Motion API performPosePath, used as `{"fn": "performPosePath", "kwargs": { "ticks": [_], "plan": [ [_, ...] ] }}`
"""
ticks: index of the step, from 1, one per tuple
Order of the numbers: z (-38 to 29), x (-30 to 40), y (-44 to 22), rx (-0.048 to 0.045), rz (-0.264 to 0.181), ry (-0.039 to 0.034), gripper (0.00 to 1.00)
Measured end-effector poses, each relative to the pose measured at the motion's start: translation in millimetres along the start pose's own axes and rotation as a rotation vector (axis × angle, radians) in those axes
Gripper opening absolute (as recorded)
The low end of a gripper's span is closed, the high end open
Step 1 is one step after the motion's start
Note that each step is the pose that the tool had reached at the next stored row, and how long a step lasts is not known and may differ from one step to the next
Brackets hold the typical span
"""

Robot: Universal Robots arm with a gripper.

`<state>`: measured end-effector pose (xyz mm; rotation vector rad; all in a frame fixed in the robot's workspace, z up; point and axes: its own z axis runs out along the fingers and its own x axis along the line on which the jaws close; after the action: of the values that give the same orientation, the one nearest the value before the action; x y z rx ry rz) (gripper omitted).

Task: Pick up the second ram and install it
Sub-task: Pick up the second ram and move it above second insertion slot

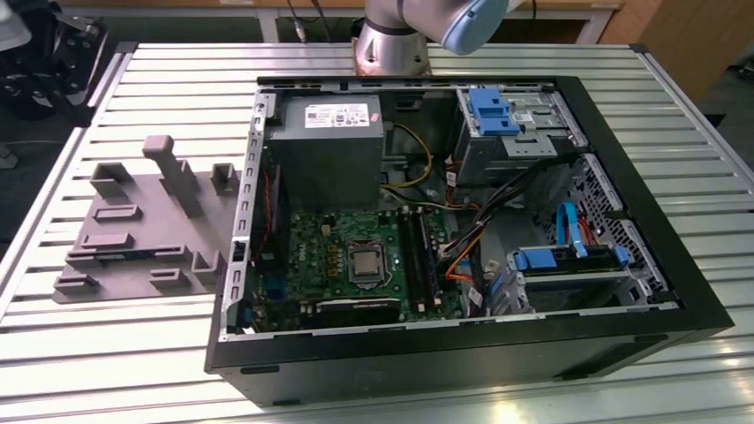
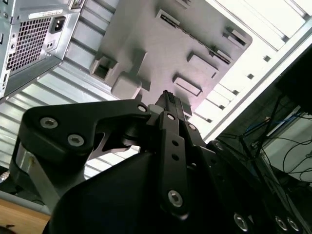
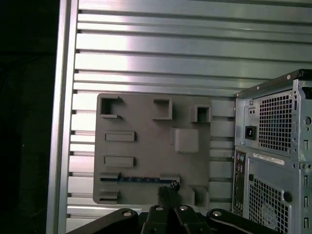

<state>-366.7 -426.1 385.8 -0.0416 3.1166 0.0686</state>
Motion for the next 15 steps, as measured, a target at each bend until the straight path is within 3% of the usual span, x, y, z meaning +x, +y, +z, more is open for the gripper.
{"fn": "performPosePath", "kwargs": {
  "ticks": [15],
  "plan": [
    [-0.1,0.8,-2.5,-0.0002,-0.012,0.0005,0.11]
  ]
}}
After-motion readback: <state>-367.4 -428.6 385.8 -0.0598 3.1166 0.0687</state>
